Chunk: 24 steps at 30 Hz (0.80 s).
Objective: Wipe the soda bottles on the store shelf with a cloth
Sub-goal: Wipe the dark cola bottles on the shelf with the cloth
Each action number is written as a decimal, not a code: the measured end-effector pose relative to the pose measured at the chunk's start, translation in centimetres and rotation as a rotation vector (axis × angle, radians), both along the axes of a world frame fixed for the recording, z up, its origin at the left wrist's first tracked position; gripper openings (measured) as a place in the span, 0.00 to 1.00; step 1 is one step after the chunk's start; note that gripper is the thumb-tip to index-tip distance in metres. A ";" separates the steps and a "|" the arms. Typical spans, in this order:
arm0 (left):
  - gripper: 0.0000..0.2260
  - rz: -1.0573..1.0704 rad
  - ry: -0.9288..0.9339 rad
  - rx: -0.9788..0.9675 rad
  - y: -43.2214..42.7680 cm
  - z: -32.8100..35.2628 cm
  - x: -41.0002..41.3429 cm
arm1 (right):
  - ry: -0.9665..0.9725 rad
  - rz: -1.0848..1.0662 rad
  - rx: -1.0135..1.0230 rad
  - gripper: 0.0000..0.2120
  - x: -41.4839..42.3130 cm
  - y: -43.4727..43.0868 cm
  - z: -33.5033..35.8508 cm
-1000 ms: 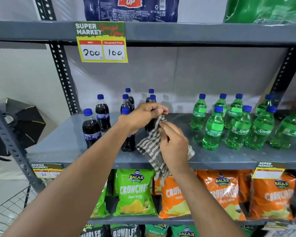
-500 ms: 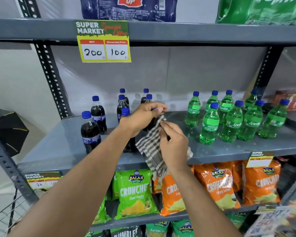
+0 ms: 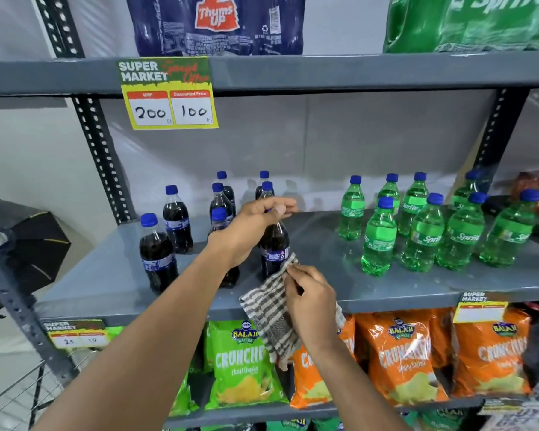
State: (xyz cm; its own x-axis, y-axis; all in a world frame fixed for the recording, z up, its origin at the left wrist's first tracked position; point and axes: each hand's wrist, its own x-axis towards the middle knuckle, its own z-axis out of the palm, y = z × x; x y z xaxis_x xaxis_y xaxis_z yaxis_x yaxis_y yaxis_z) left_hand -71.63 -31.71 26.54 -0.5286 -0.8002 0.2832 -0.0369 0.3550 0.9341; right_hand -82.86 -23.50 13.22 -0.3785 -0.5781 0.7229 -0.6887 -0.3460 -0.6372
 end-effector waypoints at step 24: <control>0.14 0.074 -0.051 0.008 1.3 0.8 -0.7 | 0.190 0.171 -0.066 0.10 -1.6 -0.6 0.3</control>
State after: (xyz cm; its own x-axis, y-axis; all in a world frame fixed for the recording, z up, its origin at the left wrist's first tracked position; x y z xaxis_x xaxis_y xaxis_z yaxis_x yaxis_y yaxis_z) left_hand -72.34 -30.42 27.29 -0.4815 -0.8398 0.2508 -0.1103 0.3420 0.9332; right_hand -84.45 -24.13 13.54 -0.1336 -0.5714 0.8097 -0.7216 -0.5040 -0.4747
